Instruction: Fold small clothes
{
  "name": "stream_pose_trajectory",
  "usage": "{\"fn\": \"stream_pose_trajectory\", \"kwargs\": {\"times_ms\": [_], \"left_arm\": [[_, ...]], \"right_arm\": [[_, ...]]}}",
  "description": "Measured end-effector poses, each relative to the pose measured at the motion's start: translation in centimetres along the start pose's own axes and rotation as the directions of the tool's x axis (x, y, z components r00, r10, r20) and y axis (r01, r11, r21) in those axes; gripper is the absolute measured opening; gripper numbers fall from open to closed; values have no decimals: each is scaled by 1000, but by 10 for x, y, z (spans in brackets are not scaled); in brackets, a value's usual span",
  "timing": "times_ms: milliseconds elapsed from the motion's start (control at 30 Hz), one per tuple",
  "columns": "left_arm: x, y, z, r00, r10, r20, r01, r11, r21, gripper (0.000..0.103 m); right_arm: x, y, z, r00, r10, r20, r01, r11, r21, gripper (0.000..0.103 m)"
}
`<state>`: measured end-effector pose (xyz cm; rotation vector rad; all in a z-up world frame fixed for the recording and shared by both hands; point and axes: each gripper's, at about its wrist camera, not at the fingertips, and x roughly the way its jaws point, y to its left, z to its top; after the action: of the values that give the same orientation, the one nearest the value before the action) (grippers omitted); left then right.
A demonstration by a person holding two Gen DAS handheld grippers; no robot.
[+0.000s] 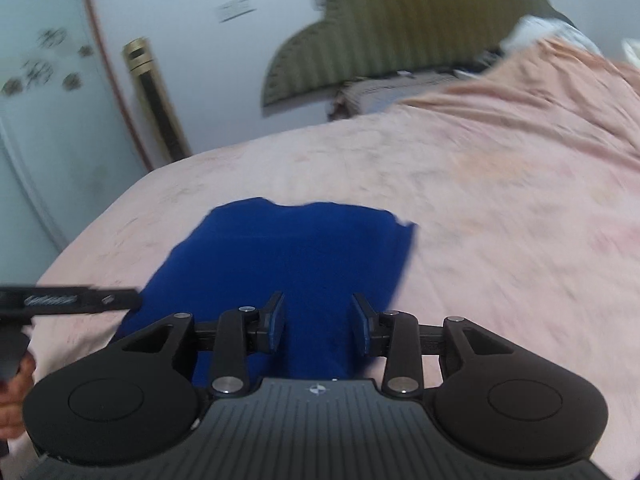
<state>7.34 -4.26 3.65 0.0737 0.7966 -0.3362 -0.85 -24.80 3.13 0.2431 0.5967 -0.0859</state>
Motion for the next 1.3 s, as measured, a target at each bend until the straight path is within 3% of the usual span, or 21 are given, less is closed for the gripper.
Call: {"fn": "stream_pose_trajectory", "kwargs": {"times_ms": [100, 267, 367, 900, 1133, 1200, 1300], "left_arm": [[12, -7, -2, 999, 34, -17, -34, 999, 30, 71], [6, -14, -4, 997, 81, 11, -82, 994, 76, 77], [5, -18, -4, 995, 100, 18, -101, 991, 92, 77], [5, -22, -6, 991, 130, 26, -132, 985, 112, 81], [7, -8, 10, 997, 76, 27, -77, 995, 70, 82], [12, -2, 18, 999, 28, 18, -29, 999, 36, 82], [26, 10, 31, 996, -85, 11, 85, 996, -29, 82]], "right_arm": [[22, -3, -3, 997, -57, -58, 57, 998, -6, 40], [5, -1, -1, 999, -42, -12, 43, 999, 17, 44], [9, -2, -3, 998, -46, -30, 46, 999, 9, 46], [11, -7, -10, 998, -49, -37, 51, 997, 52, 64], [11, -32, 2, 997, -82, -5, 82, 991, 104, 83], [19, -47, 7, 995, -94, -20, 96, 984, 149, 87], [39, -68, 12, 997, -31, -76, 47, 975, 218, 86]]}}
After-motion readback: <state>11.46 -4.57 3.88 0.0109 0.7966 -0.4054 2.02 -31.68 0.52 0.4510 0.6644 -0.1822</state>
